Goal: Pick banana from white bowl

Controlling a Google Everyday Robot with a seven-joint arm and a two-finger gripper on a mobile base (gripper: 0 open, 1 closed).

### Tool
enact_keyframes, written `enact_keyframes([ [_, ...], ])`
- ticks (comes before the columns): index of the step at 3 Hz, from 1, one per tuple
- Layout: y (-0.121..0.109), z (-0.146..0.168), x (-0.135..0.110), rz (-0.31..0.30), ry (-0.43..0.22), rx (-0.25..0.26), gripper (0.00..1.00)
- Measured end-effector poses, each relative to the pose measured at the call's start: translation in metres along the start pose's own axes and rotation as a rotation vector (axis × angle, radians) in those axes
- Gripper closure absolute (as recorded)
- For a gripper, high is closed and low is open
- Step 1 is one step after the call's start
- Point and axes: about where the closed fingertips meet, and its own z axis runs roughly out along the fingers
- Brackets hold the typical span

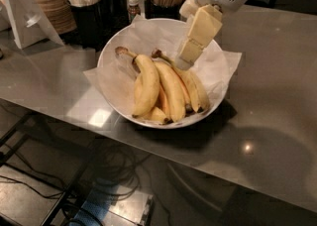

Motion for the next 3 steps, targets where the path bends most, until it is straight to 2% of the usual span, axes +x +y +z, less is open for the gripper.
enact_keyframes([
  [1, 0.008, 0.004, -0.011, 0.172, -0.014, -0.035, 0.00],
  [2, 0.006, 0.017, -0.024, 0.320, 0.032, -0.062, 0.00],
  [3, 0.004, 0.019, -0.030, 0.398, 0.020, -0.052, 0.00],
])
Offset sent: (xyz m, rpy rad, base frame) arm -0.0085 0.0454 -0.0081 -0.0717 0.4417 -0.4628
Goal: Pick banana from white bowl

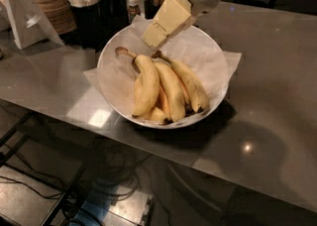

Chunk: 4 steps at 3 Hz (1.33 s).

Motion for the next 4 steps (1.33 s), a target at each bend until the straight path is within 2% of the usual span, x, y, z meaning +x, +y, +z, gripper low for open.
enact_keyframes([
  [1, 0.008, 0.018, -0.007, -0.042, -0.013, -0.014, 0.00],
  [2, 0.019, 0.044, -0.007, -0.079, -0.008, -0.061, 0.00],
  [3, 0.029, 0.069, -0.005, -0.088, 0.004, -0.090, 0.00],
  [4, 0.025, 0.097, -0.003, -0.043, 0.024, -0.097, 0.00],
])
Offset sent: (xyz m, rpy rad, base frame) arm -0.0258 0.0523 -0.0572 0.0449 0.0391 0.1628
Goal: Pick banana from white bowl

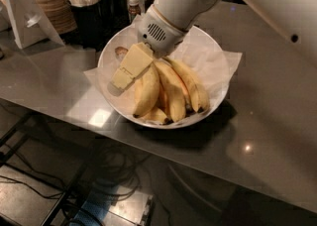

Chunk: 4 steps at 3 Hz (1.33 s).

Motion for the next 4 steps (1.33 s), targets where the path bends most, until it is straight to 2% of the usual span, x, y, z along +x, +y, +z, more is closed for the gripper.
enact_keyframes([
  [1, 0.000, 0.001, 0.000, 0.003, 0.000, 0.000, 0.00],
  [3, -0.033, -0.021, -0.010, 0.035, -0.053, 0.068, 0.00],
  [4, -0.034, -0.022, -0.010, 0.035, -0.054, 0.069, 0.00],
])
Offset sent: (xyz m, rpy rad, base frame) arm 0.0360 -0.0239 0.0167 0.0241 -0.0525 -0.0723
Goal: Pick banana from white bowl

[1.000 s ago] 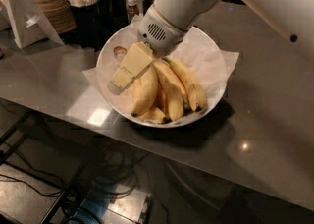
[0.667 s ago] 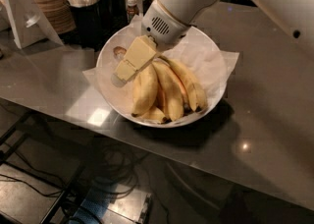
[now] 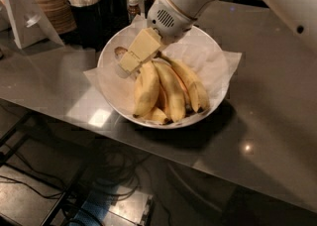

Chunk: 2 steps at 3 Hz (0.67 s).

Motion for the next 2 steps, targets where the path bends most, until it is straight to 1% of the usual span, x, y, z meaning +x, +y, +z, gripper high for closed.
enact_keyframes([
  [1, 0.030, 0.012, 0.014, -0.024, 0.071, -0.029, 0.00],
  [2, 0.019, 0.026, 0.006, 0.000, 0.080, -0.030, 0.00],
])
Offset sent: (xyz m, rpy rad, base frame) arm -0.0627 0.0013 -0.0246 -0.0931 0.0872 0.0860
